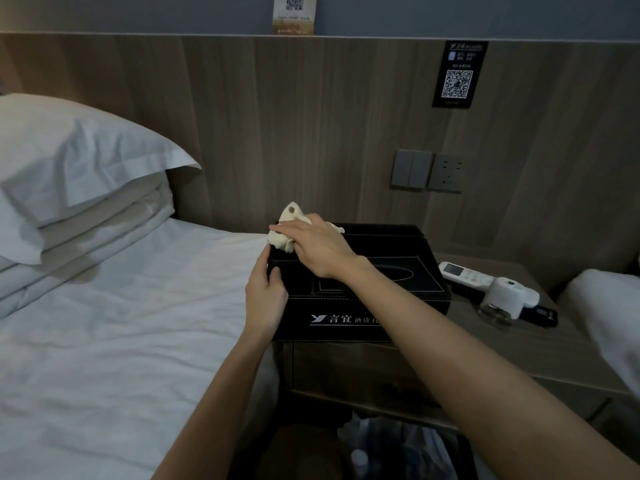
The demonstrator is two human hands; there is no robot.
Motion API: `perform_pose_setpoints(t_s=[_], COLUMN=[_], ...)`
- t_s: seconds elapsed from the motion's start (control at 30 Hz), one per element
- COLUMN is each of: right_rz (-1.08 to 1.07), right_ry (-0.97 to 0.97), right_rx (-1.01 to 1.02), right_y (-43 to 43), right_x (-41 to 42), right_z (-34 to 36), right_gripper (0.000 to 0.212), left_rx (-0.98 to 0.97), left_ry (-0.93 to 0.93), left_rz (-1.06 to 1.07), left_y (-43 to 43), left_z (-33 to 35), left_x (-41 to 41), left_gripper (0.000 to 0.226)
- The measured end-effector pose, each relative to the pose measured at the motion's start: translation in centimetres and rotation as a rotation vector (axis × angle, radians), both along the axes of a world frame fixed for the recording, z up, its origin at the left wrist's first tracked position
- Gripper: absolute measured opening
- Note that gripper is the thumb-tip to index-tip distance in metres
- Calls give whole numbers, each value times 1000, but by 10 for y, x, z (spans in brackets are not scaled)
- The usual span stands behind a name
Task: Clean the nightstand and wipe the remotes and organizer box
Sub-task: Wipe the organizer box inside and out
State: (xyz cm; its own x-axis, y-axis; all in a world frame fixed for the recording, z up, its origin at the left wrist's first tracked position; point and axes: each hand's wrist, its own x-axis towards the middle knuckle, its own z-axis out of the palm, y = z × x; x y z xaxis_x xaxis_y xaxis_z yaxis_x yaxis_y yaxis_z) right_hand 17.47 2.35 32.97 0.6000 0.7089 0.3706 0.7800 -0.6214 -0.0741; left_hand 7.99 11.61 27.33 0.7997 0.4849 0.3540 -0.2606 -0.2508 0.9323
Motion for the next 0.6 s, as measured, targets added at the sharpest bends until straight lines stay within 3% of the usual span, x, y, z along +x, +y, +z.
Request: perform_pose_setpoints(t_s=[0.37, 0.6], right_rz=[-33, -268], right_ry=[-12, -33], right_rx=[-57, -52], right_y=[-55, -142], right_x=[0, 5], right_z=[3, 0], right_gripper=[71, 70], left_rx=[61, 24], left_ry=[3, -8], left_rz=[20, 12], left_y=[-2, -6], left_z=[1, 2], left_x=[0, -2], left_gripper=[46, 47])
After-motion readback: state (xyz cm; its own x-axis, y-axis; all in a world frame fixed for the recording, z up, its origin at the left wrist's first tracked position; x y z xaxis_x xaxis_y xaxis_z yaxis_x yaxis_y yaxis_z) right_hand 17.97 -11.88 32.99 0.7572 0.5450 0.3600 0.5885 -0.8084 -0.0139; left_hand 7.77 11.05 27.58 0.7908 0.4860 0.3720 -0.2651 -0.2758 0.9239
